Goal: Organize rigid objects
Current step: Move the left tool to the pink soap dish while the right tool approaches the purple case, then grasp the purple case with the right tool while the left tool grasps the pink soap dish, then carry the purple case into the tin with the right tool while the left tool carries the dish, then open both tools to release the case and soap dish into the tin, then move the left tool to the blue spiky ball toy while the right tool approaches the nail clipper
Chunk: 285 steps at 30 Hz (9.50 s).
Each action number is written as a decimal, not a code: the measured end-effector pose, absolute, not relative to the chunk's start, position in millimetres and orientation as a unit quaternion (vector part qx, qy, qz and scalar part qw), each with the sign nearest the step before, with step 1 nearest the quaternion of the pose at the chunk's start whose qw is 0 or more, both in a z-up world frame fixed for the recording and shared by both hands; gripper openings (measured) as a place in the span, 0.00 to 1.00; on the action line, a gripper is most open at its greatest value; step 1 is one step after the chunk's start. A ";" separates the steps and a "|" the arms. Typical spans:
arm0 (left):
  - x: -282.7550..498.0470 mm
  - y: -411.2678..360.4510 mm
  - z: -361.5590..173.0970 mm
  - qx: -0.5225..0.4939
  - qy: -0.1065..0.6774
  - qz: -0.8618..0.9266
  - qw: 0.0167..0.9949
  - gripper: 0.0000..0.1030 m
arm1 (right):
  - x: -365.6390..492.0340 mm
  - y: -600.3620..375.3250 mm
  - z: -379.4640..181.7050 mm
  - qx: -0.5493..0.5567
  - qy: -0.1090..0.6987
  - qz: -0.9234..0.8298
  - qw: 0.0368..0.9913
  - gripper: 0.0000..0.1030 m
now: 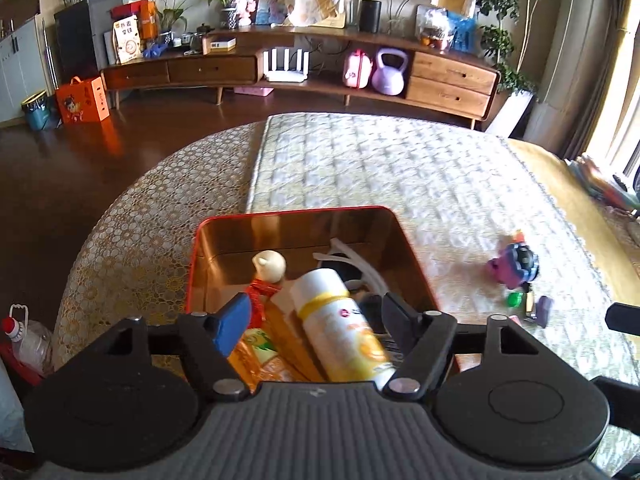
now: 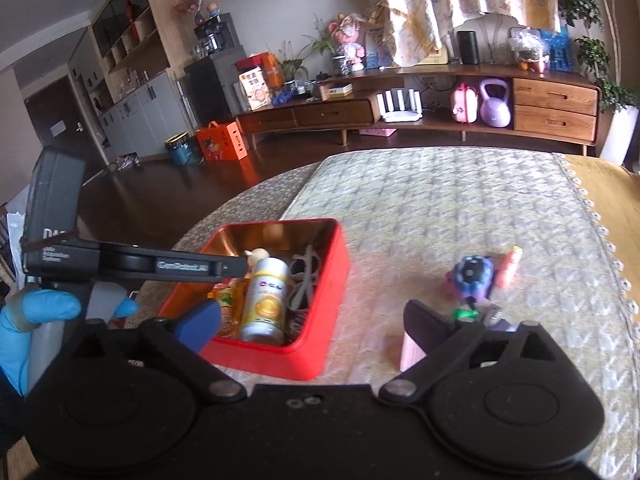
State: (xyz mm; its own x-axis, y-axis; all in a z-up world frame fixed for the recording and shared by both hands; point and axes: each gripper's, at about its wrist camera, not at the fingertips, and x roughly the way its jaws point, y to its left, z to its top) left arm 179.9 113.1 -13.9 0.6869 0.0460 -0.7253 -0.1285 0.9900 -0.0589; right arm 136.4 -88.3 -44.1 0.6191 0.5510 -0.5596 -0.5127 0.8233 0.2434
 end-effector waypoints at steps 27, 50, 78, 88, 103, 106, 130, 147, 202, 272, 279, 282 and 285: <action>162.9 -10.1 -35.5 -0.041 0.364 -0.019 0.930 0.84 | 155.4 -196.9 -85.9 -0.038 0.332 0.248 0.910 0.99; 200.3 -71.3 -92.7 -0.046 0.415 0.006 0.909 0.84 | 179.9 -202.5 -133.9 -0.119 0.323 0.317 0.884 0.88; 225.0 -58.9 -106.7 -0.035 0.410 0.021 0.911 0.40 | 229.4 -174.2 -155.8 -0.138 0.311 0.363 0.867 0.56; 221.6 -53.8 -105.7 -0.038 0.413 0.012 0.910 0.40 | 221.6 -172.4 -153.5 -0.147 0.309 0.360 0.868 0.36; 194.9 -45.3 -87.5 -0.044 0.417 0.001 0.908 0.40 | 164.7 -171.7 -129.3 -0.163 0.317 0.329 0.874 0.35; 188.3 -41.4 -80.7 -0.045 0.413 -0.001 0.909 0.40 | 154.5 -171.8 -120.0 -0.155 0.315 0.323 0.879 0.35; 143.8 12.7 -22.5 -0.052 0.376 -0.012 0.925 0.40 | 122.6 -151.5 -59.3 -0.052 0.315 0.307 0.896 0.36; 139.4 97.8 -8.5 -0.062 0.360 0.035 0.930 0.40 | 127.4 -76.8 -40.2 -0.074 0.301 0.330 0.892 0.36; 246.7 165.4 -67.8 -0.037 0.408 0.101 0.907 0.40 | 217.8 38.6 -99.8 -0.123 0.361 0.317 0.868 0.38; 238.1 -26.1 -21.0 -0.021 0.368 -0.059 0.928 0.82 | 162.1 -182.0 -98.5 -0.016 0.318 0.245 0.916 1.00; 268.3 -46.3 -34.2 -0.013 0.386 -0.072 0.920 0.82 | 181.2 -178.9 -117.2 -0.021 0.335 0.250 0.908 0.99; 279.7 -51.5 -43.6 -0.022 0.397 -0.077 0.914 0.82 | 191.8 -174.4 -123.9 -0.022 0.338 0.245 0.908 0.97; 290.2 -57.3 -52.3 -0.021 0.405 -0.078 0.911 0.82 | 199.3 -167.6 -130.4 -0.022 0.338 0.248 0.908 0.96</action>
State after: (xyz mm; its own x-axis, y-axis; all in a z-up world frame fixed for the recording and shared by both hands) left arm 290.2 -57.3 -52.3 0.6592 -0.1583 -0.7351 0.1249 0.9871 -0.1005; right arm 199.3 -167.6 -130.4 0.6485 0.4342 -0.6253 -0.4646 0.8764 0.1268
